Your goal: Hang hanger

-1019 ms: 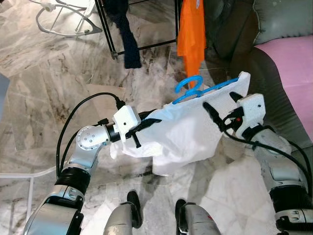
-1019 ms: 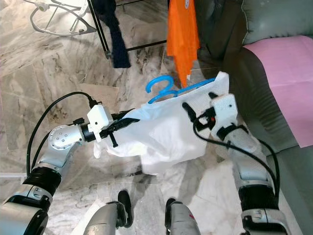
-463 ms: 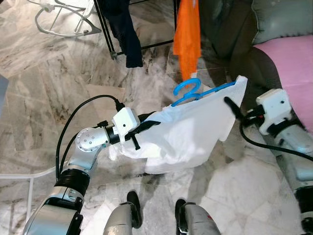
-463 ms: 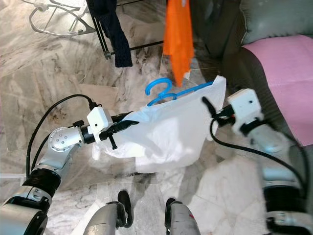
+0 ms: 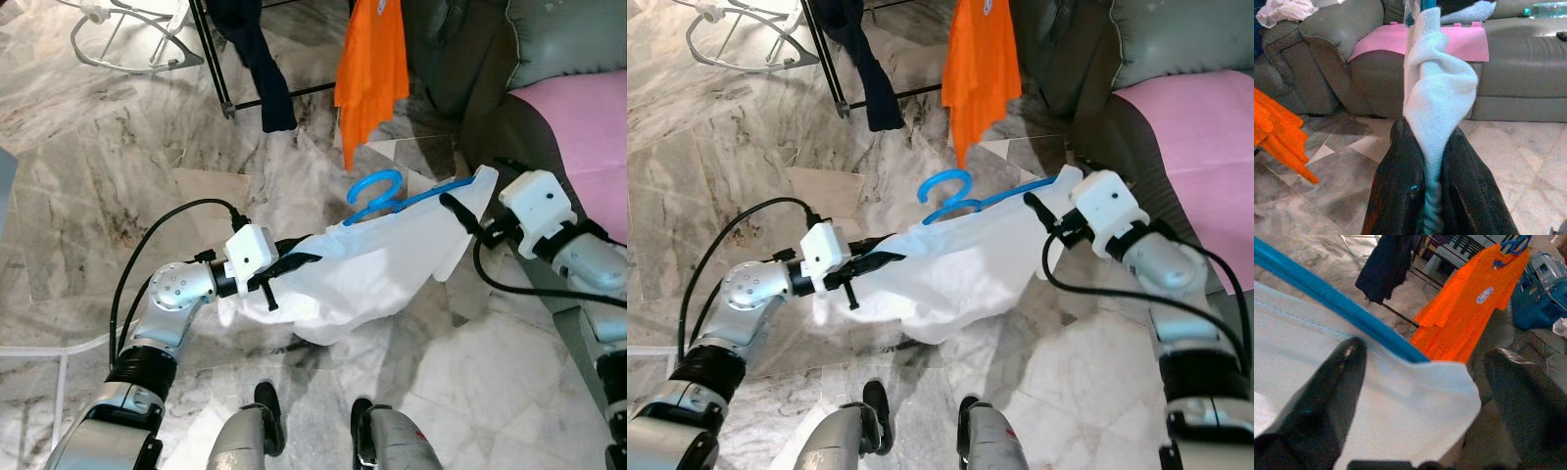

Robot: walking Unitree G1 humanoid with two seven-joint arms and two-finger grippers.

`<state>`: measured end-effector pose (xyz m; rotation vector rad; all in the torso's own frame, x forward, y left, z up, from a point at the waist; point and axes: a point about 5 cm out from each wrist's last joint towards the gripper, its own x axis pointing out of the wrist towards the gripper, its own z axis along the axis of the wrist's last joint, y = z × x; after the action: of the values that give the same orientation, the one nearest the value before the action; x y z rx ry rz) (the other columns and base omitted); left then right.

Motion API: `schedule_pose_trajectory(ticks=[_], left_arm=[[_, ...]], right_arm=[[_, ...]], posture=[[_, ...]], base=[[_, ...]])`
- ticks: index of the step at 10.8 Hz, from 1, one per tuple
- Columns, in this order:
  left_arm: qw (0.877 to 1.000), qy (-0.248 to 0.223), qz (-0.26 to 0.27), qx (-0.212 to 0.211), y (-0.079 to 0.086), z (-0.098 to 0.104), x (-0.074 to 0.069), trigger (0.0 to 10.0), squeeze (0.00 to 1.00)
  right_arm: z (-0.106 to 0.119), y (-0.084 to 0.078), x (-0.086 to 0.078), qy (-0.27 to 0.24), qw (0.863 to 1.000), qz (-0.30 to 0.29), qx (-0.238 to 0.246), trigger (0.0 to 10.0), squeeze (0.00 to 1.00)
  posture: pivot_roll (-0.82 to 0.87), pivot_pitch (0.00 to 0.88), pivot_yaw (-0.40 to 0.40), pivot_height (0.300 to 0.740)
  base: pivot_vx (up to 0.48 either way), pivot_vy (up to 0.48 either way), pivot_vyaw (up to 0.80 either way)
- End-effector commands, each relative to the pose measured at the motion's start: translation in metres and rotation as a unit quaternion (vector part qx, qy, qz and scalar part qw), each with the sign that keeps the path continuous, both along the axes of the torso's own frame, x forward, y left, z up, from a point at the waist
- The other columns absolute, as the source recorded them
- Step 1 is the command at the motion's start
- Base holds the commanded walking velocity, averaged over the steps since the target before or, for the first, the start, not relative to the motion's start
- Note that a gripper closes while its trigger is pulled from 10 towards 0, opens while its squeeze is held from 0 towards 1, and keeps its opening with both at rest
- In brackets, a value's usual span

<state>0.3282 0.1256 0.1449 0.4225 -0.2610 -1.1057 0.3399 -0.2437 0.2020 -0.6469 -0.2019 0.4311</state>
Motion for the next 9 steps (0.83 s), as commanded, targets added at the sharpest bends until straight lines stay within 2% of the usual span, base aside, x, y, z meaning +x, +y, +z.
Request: schedule_pose_trajectory(ticks=[1,9], left_arm=[[1.000,-0.009,-0.005,-0.009,0.0027,0.0031,-0.0036,0.0,0.00],[1.000,-0.008,-0.005,-0.010,0.0043,0.0052,-0.0048,0.0,0.00]], right_arm=[[-0.0021,-0.0008,-0.0007,0.007,1.000,0.009,-0.004,0.0,0.00],[-0.0090,-0.0042,0.0008,0.013,1.000,0.007,0.021,0.0,0.00]], posture=[[-0.18,0.334,0.039,0.740],[-0.18,0.333,0.043,0.740]], base=[[0.000,0.000,0.00],[0.000,0.000,0.00]])
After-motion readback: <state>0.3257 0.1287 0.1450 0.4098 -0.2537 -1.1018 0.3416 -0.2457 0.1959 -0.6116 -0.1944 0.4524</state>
